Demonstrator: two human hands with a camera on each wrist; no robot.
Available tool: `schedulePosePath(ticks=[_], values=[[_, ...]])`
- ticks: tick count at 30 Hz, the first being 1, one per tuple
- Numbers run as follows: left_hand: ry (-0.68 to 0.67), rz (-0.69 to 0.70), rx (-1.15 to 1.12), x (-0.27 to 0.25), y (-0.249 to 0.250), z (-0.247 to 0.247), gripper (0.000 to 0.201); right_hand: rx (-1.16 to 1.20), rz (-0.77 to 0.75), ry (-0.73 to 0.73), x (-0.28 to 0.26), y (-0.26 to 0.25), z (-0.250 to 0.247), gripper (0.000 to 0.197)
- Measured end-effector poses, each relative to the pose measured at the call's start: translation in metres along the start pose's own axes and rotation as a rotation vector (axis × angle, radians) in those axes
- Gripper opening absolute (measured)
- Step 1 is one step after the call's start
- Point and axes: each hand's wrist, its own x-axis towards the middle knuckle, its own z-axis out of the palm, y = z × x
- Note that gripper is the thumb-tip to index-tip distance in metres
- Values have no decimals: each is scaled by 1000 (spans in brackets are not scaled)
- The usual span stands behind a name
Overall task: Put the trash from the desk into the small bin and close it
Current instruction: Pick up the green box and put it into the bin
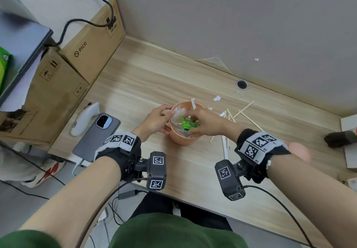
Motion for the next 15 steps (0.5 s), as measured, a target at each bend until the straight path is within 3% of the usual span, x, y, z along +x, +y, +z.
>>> schedulePosePath(ticks=[4, 8, 12, 15], values=[[0, 1, -12, 1, 0, 2, 24, -45, 128, 92, 0, 0, 8, 35], [7, 3, 2, 4, -1, 2, 21, -75, 124, 25, 5, -5, 22, 14], [5, 8, 19, 5, -1, 2, 25, -88, 110, -76, 2, -9, 12, 30], [76, 44, 84, 7, -1, 4, 26, 125, 76, -55, -10, -5, -3, 29]])
